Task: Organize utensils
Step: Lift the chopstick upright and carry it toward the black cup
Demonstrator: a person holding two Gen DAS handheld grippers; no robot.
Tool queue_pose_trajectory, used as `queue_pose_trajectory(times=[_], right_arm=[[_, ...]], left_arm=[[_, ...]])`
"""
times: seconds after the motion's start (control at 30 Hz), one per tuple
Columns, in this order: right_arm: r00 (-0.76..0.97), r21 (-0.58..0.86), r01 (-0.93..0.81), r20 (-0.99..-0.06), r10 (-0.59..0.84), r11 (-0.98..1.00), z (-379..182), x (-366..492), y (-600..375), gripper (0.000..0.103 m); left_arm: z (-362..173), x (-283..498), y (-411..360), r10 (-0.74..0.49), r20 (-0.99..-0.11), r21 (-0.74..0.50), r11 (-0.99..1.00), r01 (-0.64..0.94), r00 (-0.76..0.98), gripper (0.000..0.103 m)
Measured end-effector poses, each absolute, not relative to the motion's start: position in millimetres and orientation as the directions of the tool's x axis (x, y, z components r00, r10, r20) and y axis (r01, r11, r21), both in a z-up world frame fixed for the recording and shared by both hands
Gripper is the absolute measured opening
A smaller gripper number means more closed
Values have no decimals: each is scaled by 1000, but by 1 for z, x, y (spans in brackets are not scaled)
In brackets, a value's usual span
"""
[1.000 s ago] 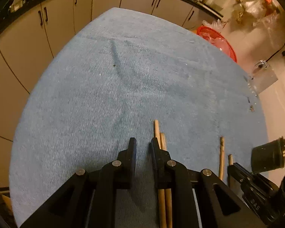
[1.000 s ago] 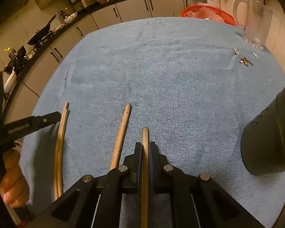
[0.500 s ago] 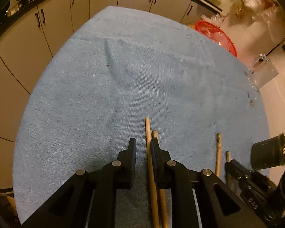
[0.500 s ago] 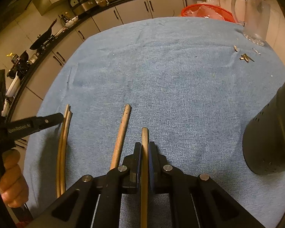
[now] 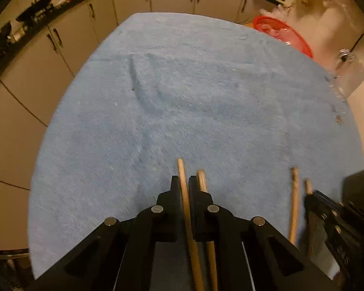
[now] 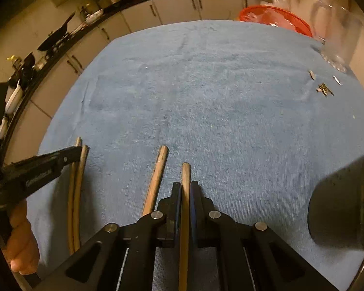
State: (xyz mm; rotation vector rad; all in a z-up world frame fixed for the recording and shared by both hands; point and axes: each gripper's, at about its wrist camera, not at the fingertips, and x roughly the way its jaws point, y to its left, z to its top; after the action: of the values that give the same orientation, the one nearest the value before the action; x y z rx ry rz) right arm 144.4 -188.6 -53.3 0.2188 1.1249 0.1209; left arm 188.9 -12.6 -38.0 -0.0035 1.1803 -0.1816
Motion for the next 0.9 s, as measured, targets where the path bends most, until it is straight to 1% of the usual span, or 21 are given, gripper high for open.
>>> queue_pose_trajectory(times=[0.03,0.1,0.23,0.4,0.53,0.57,0.67,0.7,0.8,0.9], right_arm=[[424,245,15,-879,216,969,-53,144,-190,7],[440,280,24,-865,241,960,-48,139,-195,7],[529,356,-8,-792,306,935,-20,117,-200,7],[687,333,-79,-665,294,939,31,71,-196,7],[785,297,-133,-551,284,945,65,33,-191,7],[796,286,-141,-536,280,948,70,25,-189,7],[804,279,-136,-529,271,951,75,18,-188,7],[803,286,-134,-530,273,949,76,15,-190,7],[795,307,-129,-536,283,943,74,12,-195,7],[794,319,-125,-535,287,940,70,13,-201,7]], left_arm=[[-36,184,-10,-165,-913,-119,983,143,374,6],[-24,171,-6,-177,-891,-124,981,152,418,6],[9,144,6,-224,-840,-163,973,164,495,6],[58,98,20,-272,-744,-197,962,189,610,6],[78,75,28,-304,-706,-202,952,229,640,6],[79,74,27,-303,-715,-192,952,241,630,6],[68,92,26,-260,-760,-178,965,194,595,6],[57,102,26,-242,-795,-173,969,174,557,6],[28,122,25,-249,-856,-200,968,153,454,6],[-7,148,19,-170,-910,-141,985,102,377,7]])
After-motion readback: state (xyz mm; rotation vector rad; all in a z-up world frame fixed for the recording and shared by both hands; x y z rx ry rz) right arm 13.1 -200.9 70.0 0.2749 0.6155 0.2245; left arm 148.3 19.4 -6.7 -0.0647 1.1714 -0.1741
